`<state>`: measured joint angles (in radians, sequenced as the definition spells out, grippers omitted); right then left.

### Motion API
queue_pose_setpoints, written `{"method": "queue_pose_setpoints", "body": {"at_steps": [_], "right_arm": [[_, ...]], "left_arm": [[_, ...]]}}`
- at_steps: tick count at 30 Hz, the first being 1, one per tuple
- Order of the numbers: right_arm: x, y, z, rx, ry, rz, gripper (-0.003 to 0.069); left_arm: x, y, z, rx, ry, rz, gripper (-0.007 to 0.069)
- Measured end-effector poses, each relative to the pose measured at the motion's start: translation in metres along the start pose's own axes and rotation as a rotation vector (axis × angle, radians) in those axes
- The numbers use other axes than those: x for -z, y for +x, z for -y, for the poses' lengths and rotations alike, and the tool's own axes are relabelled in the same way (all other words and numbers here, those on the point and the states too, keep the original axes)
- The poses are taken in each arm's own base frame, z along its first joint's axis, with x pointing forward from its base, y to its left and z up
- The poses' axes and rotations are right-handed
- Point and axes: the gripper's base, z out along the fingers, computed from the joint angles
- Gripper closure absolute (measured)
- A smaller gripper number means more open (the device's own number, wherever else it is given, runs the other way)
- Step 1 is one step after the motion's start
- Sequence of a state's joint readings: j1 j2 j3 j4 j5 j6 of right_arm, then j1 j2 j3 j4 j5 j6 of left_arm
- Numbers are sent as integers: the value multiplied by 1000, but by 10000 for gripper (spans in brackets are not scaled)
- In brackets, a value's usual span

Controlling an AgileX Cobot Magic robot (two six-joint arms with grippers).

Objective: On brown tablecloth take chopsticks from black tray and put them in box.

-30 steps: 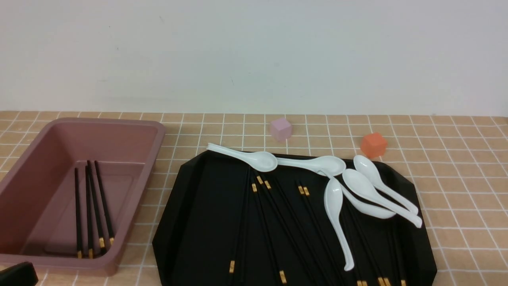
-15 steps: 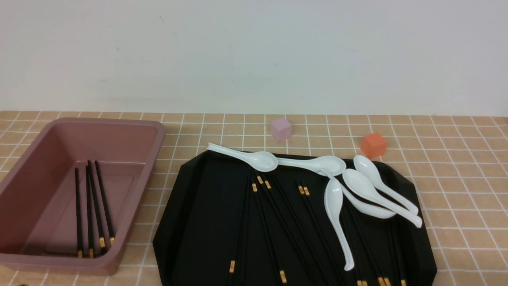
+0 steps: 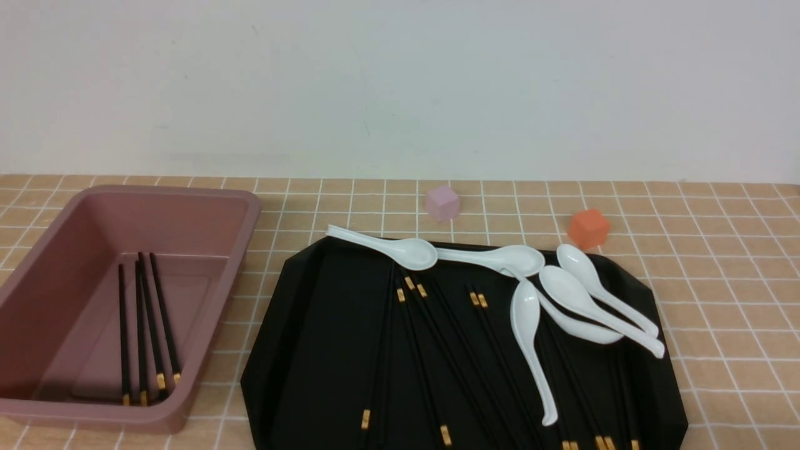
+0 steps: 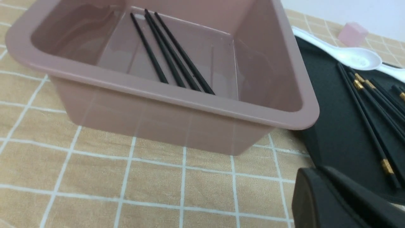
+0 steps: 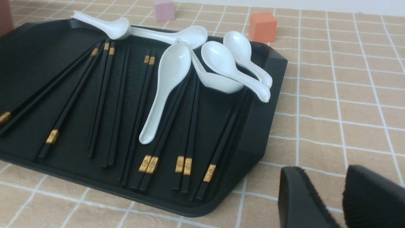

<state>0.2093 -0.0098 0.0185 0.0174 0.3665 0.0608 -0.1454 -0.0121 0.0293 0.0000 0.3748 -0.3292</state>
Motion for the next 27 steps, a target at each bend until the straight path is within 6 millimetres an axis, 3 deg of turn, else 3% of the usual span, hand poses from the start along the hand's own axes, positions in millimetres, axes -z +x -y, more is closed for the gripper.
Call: {"method": "queue_pose_setpoints", "body": {"at_steps": [27], "right_arm": [[0,0,0,0,0,0,419]], "left_arm": [[0,0,0,0,-1,-3,606]]}}
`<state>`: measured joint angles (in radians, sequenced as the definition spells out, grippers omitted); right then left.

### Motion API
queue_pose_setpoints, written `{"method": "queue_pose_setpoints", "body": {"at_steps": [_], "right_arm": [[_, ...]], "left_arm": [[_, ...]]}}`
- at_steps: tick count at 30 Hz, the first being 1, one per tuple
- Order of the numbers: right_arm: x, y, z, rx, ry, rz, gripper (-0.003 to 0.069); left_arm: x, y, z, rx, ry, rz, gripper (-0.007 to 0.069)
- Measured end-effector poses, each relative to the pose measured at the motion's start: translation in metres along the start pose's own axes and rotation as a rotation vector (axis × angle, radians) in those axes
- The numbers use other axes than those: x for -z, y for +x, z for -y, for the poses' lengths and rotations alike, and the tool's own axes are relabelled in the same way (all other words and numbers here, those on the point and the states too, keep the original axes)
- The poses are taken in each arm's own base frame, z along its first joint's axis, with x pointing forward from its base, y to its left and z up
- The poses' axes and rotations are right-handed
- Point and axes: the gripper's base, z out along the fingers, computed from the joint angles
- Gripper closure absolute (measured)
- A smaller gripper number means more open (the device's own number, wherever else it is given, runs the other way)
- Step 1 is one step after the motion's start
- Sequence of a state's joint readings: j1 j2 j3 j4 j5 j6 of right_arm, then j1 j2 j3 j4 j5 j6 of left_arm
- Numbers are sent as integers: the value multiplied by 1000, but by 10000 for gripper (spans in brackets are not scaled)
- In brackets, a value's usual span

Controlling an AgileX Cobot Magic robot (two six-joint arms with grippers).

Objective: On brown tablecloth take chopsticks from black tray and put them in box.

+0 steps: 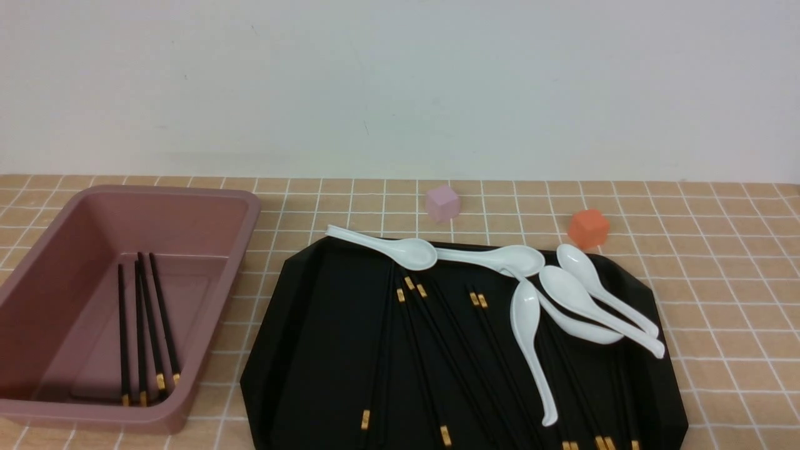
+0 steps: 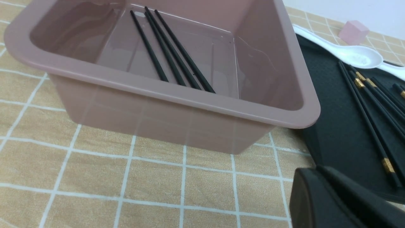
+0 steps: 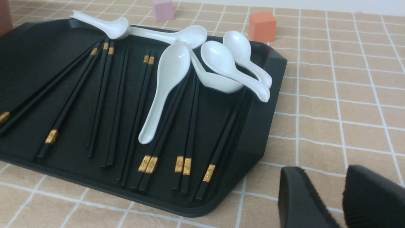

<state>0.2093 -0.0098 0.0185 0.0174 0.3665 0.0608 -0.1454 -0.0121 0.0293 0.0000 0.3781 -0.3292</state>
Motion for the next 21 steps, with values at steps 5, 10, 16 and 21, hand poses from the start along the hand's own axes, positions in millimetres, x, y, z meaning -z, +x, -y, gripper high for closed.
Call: {"method": "queue_pose_setpoints", "body": {"at_steps": [5,10,16,21], "right_arm": [[0,0,0,0,0,0,419],[0,0,0,0,0,0,419],[0,0,0,0,0,0,419],[0,0,0,0,0,0,419]], "left_arm": [[0,0,0,1,0,0,602],[0,0,0,1,0,0,596],[0,0,0,1,0,0,590],[0,0,0,1,0,0,585]]}}
